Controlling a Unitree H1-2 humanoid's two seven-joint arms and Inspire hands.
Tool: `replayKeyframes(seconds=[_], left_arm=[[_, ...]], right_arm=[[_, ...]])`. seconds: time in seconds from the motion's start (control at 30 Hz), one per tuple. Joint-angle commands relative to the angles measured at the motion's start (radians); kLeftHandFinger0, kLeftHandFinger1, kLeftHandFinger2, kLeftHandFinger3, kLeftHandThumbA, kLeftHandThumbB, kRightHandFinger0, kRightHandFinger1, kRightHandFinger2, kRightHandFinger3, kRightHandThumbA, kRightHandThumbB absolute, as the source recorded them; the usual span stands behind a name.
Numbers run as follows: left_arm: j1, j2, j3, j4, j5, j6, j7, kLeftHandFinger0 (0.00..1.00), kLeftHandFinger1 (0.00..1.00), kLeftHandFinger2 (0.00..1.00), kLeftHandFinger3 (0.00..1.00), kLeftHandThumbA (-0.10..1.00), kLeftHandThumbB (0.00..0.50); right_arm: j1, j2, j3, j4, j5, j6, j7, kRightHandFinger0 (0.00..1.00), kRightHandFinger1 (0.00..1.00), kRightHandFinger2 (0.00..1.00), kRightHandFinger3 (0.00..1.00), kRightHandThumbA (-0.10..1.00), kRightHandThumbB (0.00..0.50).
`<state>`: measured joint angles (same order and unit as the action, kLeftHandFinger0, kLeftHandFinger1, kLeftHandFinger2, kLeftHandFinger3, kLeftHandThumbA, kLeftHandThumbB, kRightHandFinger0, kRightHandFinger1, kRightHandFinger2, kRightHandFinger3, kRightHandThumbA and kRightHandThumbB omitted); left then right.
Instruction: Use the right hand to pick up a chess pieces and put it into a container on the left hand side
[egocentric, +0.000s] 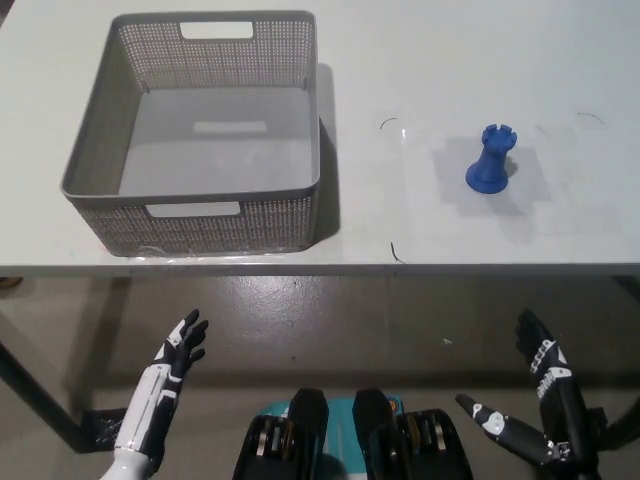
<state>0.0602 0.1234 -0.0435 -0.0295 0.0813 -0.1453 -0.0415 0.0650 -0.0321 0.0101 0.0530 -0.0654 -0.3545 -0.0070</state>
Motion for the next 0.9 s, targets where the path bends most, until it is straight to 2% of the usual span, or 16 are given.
replayKeyframes(seconds=[0.0, 0.07, 0.1, 0.17, 0.4, 0.53, 0.63, 0.83, 0.87], left_arm=[[0.025, 0.012, -0.010, -0.041, 0.039, -0.063, 0.002, 1.00, 1.00, 1.00, 1.00, 1.00, 0.202], [0.043, 0.016, -0.008, -0.046, 0.038, -0.067, 0.000, 1.00, 1.00, 1.00, 1.00, 1.00, 0.207], [0.048, 0.015, -0.005, -0.049, 0.030, -0.066, -0.002, 1.00, 1.00, 1.00, 1.00, 1.00, 0.207], [0.049, 0.016, -0.006, -0.050, 0.034, -0.066, -0.004, 1.00, 1.00, 1.00, 1.00, 1.00, 0.205], [0.054, 0.016, -0.004, -0.032, 0.053, -0.097, 0.005, 1.00, 1.00, 1.00, 1.00, 1.00, 0.194], [0.056, 0.014, -0.007, -0.027, 0.062, -0.106, 0.005, 1.00, 1.00, 1.00, 1.00, 1.00, 0.186], [0.057, 0.014, -0.010, -0.025, 0.074, -0.108, 0.006, 1.00, 1.00, 1.00, 1.00, 1.00, 0.172], [0.051, 0.016, -0.010, -0.023, 0.081, -0.101, 0.003, 1.00, 1.00, 1.00, 1.00, 1.00, 0.176], [0.051, 0.015, -0.008, -0.025, 0.080, -0.100, 0.004, 1.00, 1.00, 1.00, 1.00, 1.00, 0.177]], right_arm=[[-0.035, -0.011, -0.020, -0.094, -0.113, -0.038, -0.050, 1.00, 1.00, 1.00, 1.00, 1.00, 0.310], [-0.066, -0.021, -0.025, -0.097, -0.150, -0.039, -0.062, 1.00, 1.00, 1.00, 1.00, 1.00, 0.328], [-0.097, -0.031, -0.030, -0.098, -0.158, -0.024, -0.065, 1.00, 1.00, 1.00, 1.00, 1.00, 0.328], [-0.137, -0.039, -0.042, -0.112, -0.190, 0.024, -0.077, 1.00, 1.00, 1.00, 1.00, 1.00, 0.360], [-0.286, -0.070, -0.069, -0.117, -0.191, 0.133, -0.069, 1.00, 1.00, 1.00, 1.00, 1.00, 0.376], [-0.394, -0.089, -0.086, -0.072, -0.166, 0.199, -0.061, 1.00, 1.00, 1.00, 1.00, 1.00, 0.358], [-0.493, -0.113, -0.099, 0.007, -0.157, 0.221, -0.065, 1.00, 1.00, 1.00, 1.00, 1.00, 0.355], [-0.701, -0.160, -0.111, 0.226, -0.166, 0.256, -0.085, 1.00, 1.00, 1.00, 1.00, 1.00, 0.319], [-0.730, -0.164, -0.113, 0.268, -0.158, 0.254, -0.087, 1.00, 1.00, 1.00, 1.00, 0.99, 0.326]])
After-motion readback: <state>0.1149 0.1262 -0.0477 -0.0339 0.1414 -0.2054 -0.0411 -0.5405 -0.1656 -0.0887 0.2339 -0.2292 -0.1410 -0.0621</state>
